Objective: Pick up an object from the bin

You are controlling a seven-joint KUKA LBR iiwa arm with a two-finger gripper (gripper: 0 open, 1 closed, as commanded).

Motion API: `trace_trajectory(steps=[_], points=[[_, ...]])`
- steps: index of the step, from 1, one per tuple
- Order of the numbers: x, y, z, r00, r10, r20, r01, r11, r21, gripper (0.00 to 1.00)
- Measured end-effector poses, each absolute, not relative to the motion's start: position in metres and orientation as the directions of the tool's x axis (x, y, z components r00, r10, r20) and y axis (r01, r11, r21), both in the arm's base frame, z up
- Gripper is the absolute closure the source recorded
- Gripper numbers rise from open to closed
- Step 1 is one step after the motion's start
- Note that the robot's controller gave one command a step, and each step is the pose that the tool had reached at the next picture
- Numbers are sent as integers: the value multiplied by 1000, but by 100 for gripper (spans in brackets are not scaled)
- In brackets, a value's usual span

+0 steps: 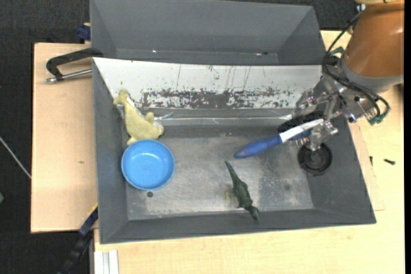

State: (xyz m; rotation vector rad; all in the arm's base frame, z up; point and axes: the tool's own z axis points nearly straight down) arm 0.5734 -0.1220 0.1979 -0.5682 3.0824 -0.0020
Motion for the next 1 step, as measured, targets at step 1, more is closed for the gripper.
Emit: trace_trajectory(steps=[1], points=[[573,-108,292,-722,-692,-8,-692,722,-8,100]])
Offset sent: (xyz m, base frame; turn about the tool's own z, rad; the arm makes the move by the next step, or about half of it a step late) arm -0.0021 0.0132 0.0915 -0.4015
